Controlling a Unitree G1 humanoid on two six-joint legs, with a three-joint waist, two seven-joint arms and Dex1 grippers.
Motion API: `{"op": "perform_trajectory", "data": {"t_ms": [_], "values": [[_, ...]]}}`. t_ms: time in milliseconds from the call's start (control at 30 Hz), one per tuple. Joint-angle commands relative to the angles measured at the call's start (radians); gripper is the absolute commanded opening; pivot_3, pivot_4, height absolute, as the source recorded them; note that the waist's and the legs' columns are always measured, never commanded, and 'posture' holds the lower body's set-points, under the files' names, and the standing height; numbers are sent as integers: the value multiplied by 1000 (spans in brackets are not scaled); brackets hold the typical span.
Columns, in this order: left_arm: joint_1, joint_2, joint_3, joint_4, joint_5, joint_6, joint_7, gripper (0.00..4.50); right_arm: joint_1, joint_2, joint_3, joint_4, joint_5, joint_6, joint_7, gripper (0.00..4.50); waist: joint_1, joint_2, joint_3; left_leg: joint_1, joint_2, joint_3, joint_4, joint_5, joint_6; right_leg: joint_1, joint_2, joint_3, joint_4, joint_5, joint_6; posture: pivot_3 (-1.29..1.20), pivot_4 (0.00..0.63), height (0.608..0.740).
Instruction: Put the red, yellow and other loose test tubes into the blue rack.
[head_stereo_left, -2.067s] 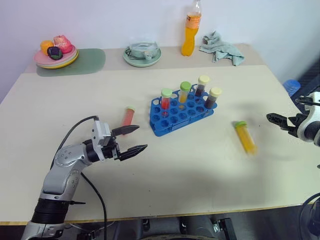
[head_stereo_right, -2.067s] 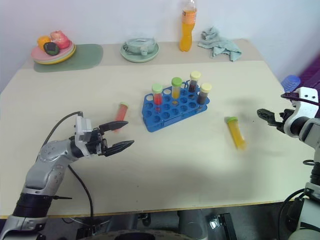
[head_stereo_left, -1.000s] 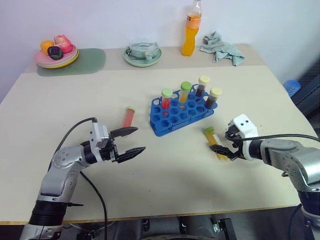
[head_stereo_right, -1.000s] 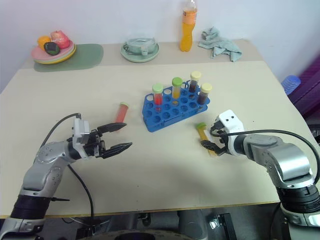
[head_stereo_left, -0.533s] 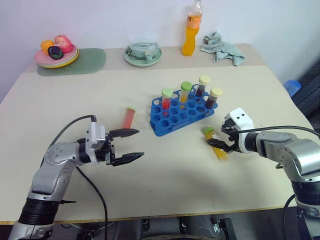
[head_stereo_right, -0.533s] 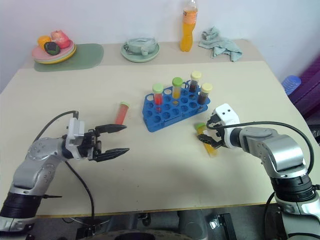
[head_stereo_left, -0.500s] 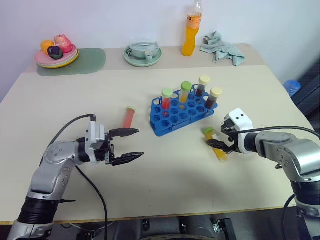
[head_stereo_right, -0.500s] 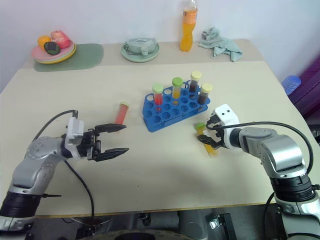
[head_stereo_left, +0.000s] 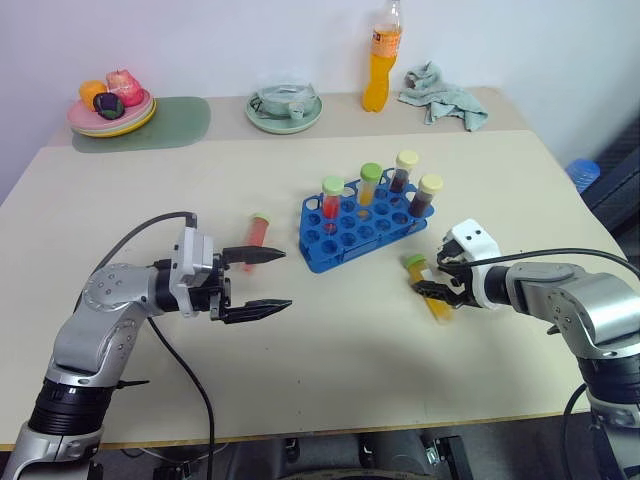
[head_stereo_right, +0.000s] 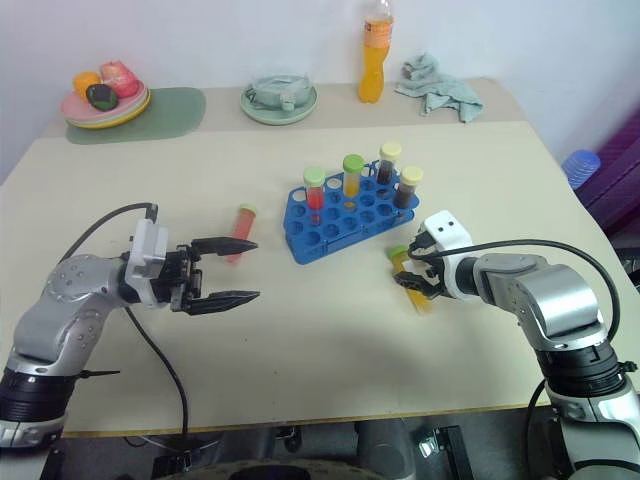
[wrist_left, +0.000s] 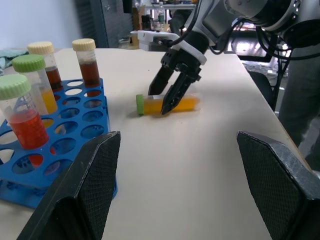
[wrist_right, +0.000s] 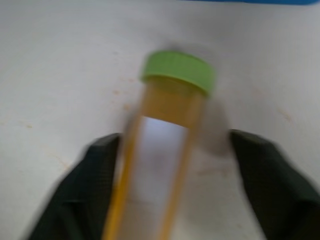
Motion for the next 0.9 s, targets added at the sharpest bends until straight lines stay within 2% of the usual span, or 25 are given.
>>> {"op": "perform_trajectory", "data": {"t_ms": [33, 233, 500, 633, 900], "values": [[-26, 17, 13, -42, -20, 17, 5, 3800, -27, 7, 14, -8, -16, -1, -9, 1793, 1, 0, 0, 0, 0, 0, 0, 0, 0, 0, 0, 0, 0, 0, 0, 0, 150, 740], [-30, 25, 19, -58, -22, 33, 14, 3800, -39, 9, 51, -9, -37, -12, -11, 1793, 0, 0, 0, 0, 0, 0, 0, 0, 0, 0, 0, 0, 0, 0, 0, 0, 150, 740], [-39, 33, 17, -80, -21, 58, 25, 3800, -39, -52, 151, -22, -113, -64, 12, 1793, -1, -1, 0, 1, 0, 0, 1, 0, 0, 1, 1, 0, 0, 0, 0, 0, 150, 740], [-47, 33, 14, -84, -21, 66, 31, 3800, -43, -71, 173, -24, -133, -75, 25, 827, 0, -2, -1, 1, 0, 0, 1, 0, 0, 2, 1, 0, 0, 0, 0, 0, 150, 740], [-56, 24, 10, -80, -23, 75, 36, 3800, -33, -103, 155, -45, -146, -78, 41, 826, 6, -2, -1, 1, 0, -1, 2, 0, 0, 2, 0, 0, 0, 0, 0, 0, 150, 740]]}}
